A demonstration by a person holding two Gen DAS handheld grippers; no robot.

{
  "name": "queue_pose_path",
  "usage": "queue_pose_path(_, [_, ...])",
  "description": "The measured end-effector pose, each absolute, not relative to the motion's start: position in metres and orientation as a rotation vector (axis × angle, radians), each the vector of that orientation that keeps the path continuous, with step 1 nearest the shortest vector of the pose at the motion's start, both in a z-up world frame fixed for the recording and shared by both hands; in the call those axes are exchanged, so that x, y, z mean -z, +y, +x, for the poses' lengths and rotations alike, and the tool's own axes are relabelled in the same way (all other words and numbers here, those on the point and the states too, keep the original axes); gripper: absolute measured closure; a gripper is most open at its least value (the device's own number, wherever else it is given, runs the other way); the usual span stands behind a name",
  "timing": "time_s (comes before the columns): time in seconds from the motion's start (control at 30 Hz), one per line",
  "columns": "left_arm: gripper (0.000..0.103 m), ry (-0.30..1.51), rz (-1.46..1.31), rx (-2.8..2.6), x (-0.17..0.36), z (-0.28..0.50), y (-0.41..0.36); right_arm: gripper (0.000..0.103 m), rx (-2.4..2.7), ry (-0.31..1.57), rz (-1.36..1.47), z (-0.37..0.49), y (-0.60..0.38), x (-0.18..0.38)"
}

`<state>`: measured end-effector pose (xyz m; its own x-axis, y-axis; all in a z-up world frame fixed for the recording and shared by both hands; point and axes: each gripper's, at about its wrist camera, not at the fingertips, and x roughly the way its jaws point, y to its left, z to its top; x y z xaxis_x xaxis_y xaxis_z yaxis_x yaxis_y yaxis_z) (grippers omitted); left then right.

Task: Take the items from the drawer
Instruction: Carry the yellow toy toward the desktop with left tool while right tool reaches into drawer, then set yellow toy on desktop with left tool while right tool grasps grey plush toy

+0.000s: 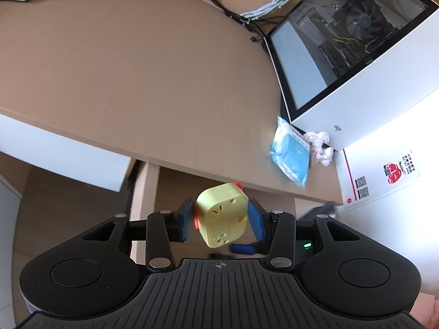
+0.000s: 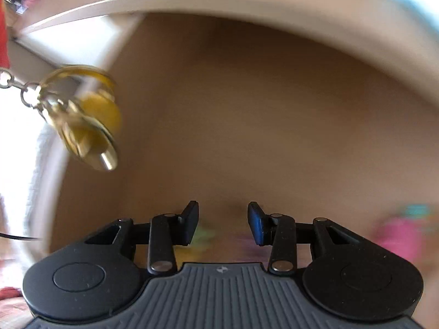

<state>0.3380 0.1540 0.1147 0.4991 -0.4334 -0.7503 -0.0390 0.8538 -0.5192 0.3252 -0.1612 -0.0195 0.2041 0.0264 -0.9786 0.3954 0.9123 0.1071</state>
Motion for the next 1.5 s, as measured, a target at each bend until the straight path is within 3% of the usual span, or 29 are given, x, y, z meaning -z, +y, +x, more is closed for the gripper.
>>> queue_pose_path(0.07, [0.056, 1.035, -0.524, 0.259, -0.112, 0.339, 0.153, 0.064, 0.273, 1.324, 0.47, 0.312, -0.175, 0.007])
queue_pose_path(0.17, [0.056, 1.038, -0.531, 0.26, -0.108, 0.341, 0.152, 0.053, 0.222, 1.306, 0.634, 0.297, -0.179, -0.001])
queue_pose_path(0.37, [0.056, 1.066, -0.504, 0.259, -0.101, 0.335, 0.151, 0.046, 0.252, 1.373, 0.612, 0.273, -0.164, -0.001])
queue_pose_path(0.43, [0.056, 1.078, -0.496, 0.267, -0.096, 0.333, 0.15, 0.032, 0.322, 1.37, 0.651, 0.257, -0.177, -0.008])
queue_pose_path(0.53, [0.056, 1.094, -0.513, 0.29, -0.086, 0.332, 0.147, 0.018, 0.446, 1.39, 0.705, 0.249, -0.201, -0.016])
queue_pose_path(0.8, [0.056, 1.131, -0.525, 0.317, -0.071, 0.327, 0.138, 0.02, 0.516, 1.549, 0.853, 0.242, -0.209, 0.024])
queue_pose_path(0.9, [0.056, 1.139, -0.513, 0.309, -0.071, 0.324, 0.139, 0.04, 0.527, 1.59, 0.863, 0.246, -0.208, 0.032])
queue_pose_path(0.93, [0.056, 1.142, -0.511, 0.306, -0.07, 0.322, 0.14, 0.054, 0.527, 1.583, 0.865, 0.247, -0.208, 0.029])
queue_pose_path(1.2, [0.056, 1.187, -0.453, 0.33, -0.065, 0.316, 0.126, 0.053, 0.606, 1.221, 0.996, 0.235, -0.225, -0.037])
queue_pose_path(1.5, [0.056, 1.228, -0.321, 0.475, -0.073, 0.31, 0.074, 0.053, 0.785, 0.967, 0.772, 0.176, -0.2, -0.134])
